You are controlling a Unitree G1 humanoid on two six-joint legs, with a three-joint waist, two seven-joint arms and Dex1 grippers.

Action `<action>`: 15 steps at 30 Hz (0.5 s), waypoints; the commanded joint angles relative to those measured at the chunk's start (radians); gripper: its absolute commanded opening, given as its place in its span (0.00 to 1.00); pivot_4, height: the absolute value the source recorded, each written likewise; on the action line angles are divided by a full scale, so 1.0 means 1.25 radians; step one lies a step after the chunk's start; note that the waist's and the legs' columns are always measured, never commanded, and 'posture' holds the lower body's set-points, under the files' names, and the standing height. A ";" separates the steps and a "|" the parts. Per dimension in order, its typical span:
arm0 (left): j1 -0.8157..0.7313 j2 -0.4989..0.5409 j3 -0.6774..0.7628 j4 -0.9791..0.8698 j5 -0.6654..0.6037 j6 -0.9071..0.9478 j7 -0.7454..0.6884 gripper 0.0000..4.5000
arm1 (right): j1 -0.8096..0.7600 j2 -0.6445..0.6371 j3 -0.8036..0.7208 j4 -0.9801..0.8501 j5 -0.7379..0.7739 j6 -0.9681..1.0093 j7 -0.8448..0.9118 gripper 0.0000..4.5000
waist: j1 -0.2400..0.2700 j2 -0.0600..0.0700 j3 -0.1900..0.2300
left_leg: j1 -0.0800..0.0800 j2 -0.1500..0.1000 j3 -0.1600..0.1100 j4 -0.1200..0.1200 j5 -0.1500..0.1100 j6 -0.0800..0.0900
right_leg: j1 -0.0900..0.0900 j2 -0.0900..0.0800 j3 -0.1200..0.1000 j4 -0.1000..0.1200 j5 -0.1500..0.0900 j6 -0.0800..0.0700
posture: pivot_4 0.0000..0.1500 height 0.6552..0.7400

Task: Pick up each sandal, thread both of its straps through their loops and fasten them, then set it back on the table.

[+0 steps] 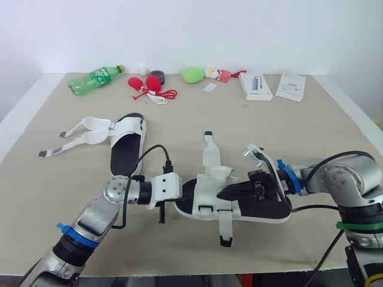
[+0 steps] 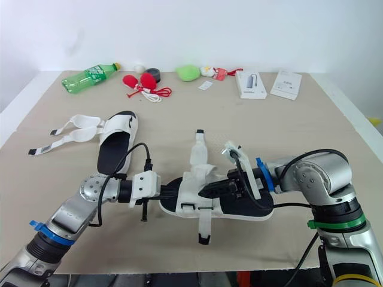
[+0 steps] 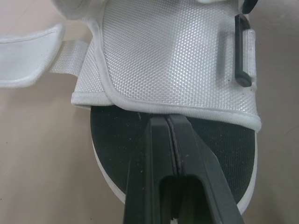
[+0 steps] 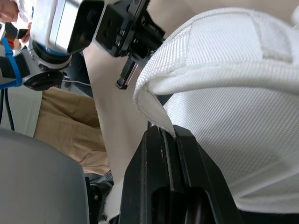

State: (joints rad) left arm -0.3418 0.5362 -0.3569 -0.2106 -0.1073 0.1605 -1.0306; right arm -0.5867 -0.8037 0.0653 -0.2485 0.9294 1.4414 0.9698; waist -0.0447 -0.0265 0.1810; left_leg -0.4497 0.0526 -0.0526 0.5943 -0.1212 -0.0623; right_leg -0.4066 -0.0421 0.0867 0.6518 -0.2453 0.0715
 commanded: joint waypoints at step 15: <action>-0.013 0.006 0.002 0.035 0.007 -0.008 -0.012 0.00 | 0.113 -0.291 0.073 -0.087 0.046 -0.059 0.312 0.98 | 0.009 0.001 0.000 | 0.000 0.000 0.000 0.000 -0.002 0.001 | 0.000 0.000 -0.001 -0.001 -0.002 -0.001 | 1.00 1.00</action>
State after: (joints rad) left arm -0.3540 0.5347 -0.3546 -0.1855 -0.1146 0.1490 -1.0496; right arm -0.4621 -1.1727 0.1701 -0.3127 0.9783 1.3837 1.3670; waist -0.0341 -0.0250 0.1808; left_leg -0.4497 0.0527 -0.0518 0.5948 -0.1233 -0.0615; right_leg -0.4068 -0.0428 0.0864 0.6506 -0.2470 0.0710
